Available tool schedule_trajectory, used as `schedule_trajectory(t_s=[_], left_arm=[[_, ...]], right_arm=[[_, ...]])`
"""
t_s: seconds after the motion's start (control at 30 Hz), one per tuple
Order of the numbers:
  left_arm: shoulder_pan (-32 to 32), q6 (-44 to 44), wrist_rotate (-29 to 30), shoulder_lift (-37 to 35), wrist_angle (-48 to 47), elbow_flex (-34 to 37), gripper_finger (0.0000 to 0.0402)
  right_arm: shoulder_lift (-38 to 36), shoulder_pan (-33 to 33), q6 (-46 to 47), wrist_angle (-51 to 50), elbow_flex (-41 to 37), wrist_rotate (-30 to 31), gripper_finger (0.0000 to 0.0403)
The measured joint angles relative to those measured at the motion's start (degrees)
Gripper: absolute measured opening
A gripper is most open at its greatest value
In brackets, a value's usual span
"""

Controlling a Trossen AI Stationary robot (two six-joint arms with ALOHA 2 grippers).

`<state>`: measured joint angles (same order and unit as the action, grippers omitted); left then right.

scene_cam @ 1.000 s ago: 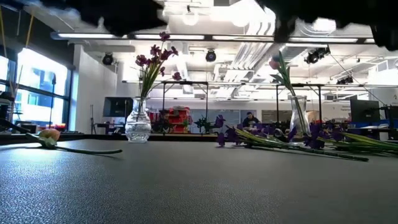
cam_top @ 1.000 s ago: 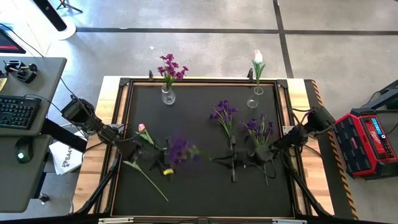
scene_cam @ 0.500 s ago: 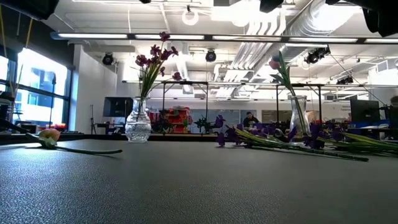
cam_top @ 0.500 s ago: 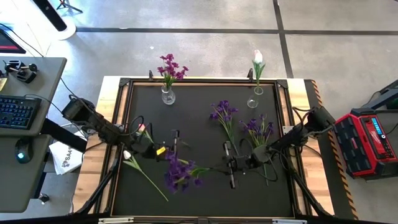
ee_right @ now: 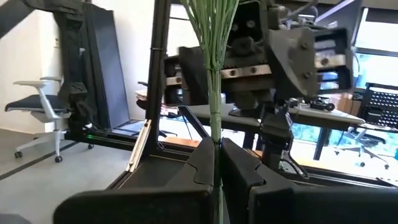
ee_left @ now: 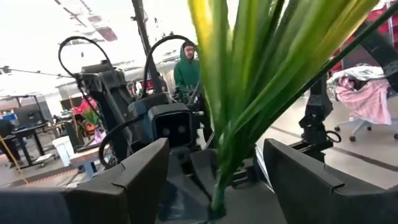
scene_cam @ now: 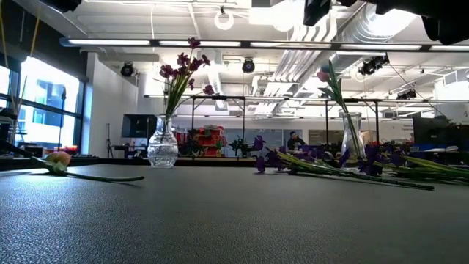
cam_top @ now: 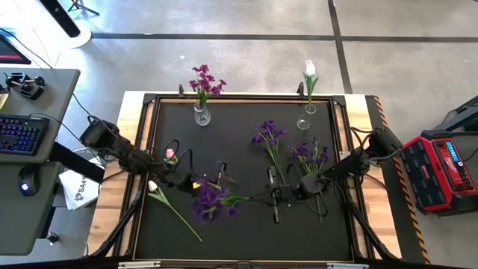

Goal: Sort flowers into vase by color
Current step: Put the left violet flowers into the left transparent vase

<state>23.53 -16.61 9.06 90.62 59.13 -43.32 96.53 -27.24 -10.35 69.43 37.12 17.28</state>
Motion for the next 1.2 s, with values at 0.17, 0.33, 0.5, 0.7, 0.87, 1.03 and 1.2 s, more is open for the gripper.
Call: schedule_trajectory(t_s=[0.17,0.33,0.5,0.7,0.87,1.03,1.2], left_arm=[[0.5,-0.1,-0.2,0.0,-0.1,-1.2,0.025],[0.6,-0.2,-1.1,0.0,-4.5,-3.0,0.0246],[0.6,-0.2,-1.1,0.0,-5.5,-3.2,0.0219],[1.2,-0.4,-1.0,0.0,-5.6,-3.2,0.0168],[1.7,-0.5,-0.4,-0.7,-6.4,-3.2,0.0131],[1.8,-0.5,0.7,-1.8,-8.0,-3.2,0.0104],[1.9,-0.6,0.7,-2.9,-10.8,-3.2,0.0074]], right_arm=[[0.0,0.0,0.3,-1.1,0.0,2.2,0.0],[0.0,0.0,1.3,-1.5,0.0,2.2,0.0],[0.0,0.0,1.3,-1.6,0.0,2.2,0.0],[0.0,0.0,1.3,-2.4,0.0,2.3,0.0],[0.0,0.0,1.3,-2.4,0.0,2.2,0.0],[0.0,0.0,1.4,-2.8,0.0,2.3,0.0],[0.0,0.0,1.3,-3.5,0.0,2.4,0.0]])
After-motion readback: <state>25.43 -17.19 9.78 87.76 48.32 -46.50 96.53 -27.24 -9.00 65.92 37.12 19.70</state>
